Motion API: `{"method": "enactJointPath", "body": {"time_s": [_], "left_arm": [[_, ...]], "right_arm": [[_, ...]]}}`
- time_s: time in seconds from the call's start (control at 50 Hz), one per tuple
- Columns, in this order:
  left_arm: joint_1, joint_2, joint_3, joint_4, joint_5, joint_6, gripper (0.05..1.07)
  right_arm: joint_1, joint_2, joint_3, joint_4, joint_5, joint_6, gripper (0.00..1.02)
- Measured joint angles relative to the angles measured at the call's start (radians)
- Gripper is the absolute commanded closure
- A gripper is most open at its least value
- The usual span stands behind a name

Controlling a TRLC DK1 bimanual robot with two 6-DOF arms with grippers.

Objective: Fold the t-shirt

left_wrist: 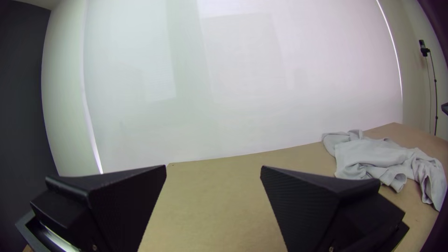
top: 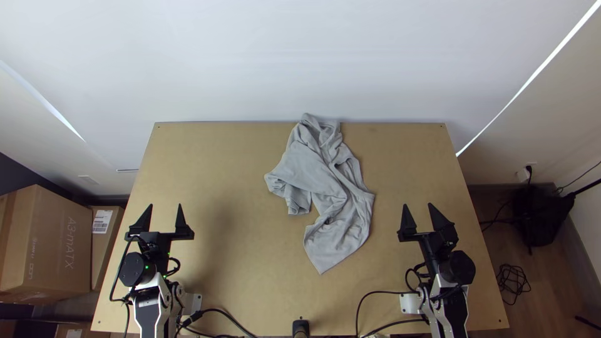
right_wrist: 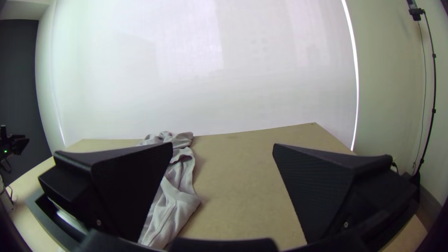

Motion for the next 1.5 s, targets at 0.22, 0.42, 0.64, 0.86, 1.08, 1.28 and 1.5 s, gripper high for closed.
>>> {"method": "enactJointPath", "body": {"time_s": [0.22, 0.42, 0.64, 0.86, 1.08, 1.28, 1.5], "left_arm": [[0.000, 0.000, 0.000, 0.000, 0.000, 0.000, 0.10], [0.000, 0.000, 0.000, 0.000, 0.000, -0.001, 0.10], [-0.001, 0.000, 0.000, 0.000, 0.000, -0.069, 0.10], [-0.036, 0.000, 0.000, -0.001, 0.000, -0.262, 0.10], [-0.080, 0.005, 0.000, -0.008, -0.031, -0.332, 0.10], [-0.095, 0.005, 0.000, -0.008, -0.031, -0.331, 0.10], [-0.126, 0.034, 0.018, -0.013, -0.029, -0.331, 0.10]], "right_arm": [[0.000, 0.000, 0.000, 0.000, 0.000, 0.000, 0.03], [0.006, 0.000, 0.000, 0.000, 0.000, 0.000, 0.03], [0.026, -0.001, 0.000, 0.000, 0.000, 0.007, 0.03], [0.088, -0.001, 0.000, -0.002, 0.000, 0.030, 0.03], [0.197, -0.001, 0.000, -0.011, 0.046, 0.031, 0.03], [0.210, -0.001, 0.011, -0.033, 0.053, 0.034, 0.03], [0.191, 0.070, 0.117, -0.067, 0.053, 0.032, 0.03]]}}
